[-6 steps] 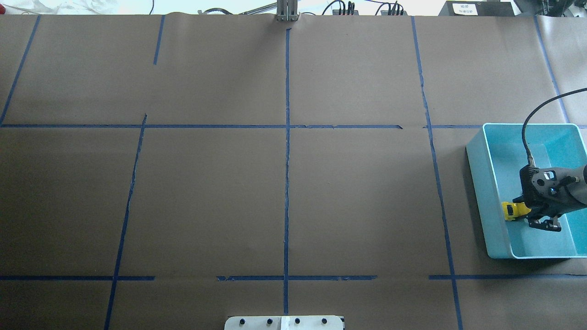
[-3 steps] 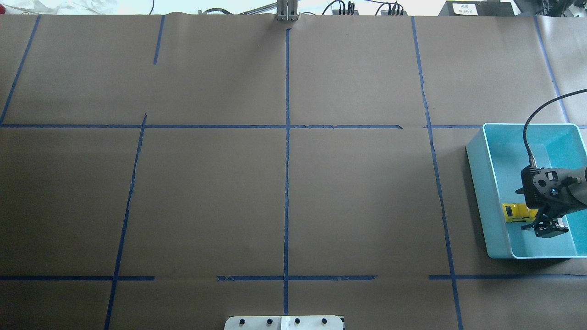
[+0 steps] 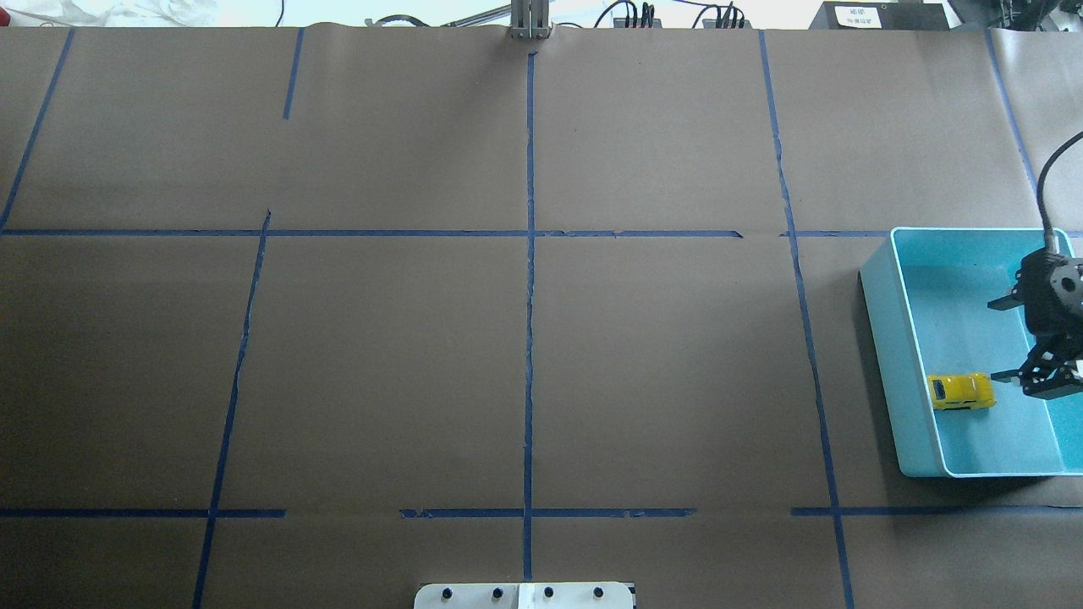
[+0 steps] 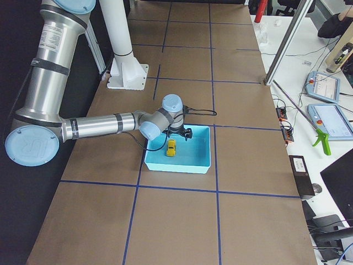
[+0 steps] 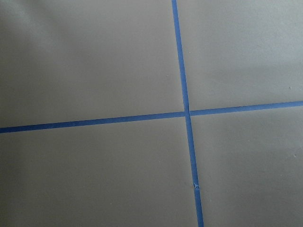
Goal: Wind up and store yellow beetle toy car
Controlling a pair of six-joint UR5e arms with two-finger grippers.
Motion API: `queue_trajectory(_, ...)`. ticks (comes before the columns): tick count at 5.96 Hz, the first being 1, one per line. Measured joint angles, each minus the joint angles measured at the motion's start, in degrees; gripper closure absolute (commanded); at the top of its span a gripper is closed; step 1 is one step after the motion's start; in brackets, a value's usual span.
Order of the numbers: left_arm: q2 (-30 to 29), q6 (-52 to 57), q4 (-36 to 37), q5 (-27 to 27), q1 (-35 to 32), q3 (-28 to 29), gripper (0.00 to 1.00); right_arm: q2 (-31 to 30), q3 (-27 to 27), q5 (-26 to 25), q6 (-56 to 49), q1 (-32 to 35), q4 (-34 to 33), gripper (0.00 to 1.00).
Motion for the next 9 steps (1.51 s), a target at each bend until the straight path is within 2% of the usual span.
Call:
queue_trajectory(2, 0.0, 0.0, 0.0, 0.0, 0.0, 0.1, 0.0, 0.7, 1.3, 6.5, 5.5, 12.0, -5.0, 0.0)
queue_trajectory(5, -0.1, 0.0, 0.0, 0.0, 0.0, 0.2, 0.0, 2.1, -1.2, 7.5, 30.2, 18.9, -8.9, 0.0)
queue_trajectory(6, -0.1, 0.0, 0.0, 0.0, 0.0, 0.2, 0.0, 2.1, -1.5, 7.8, 34.3, 22.5, -14.7, 0.0)
queue_trajectory(7, -0.1, 0.0, 0.0, 0.0, 0.0, 0.2, 0.0, 1.7, -1.4, 7.8, 35.3, 26.4, -20.9, 0.0)
queue_trajectory(9, -0.5, 0.1, 0.0, 0.0, 0.0, 0.6, 0.0, -0.8, -1.7, 7.1, 35.2, 30.8, -25.8, 0.0)
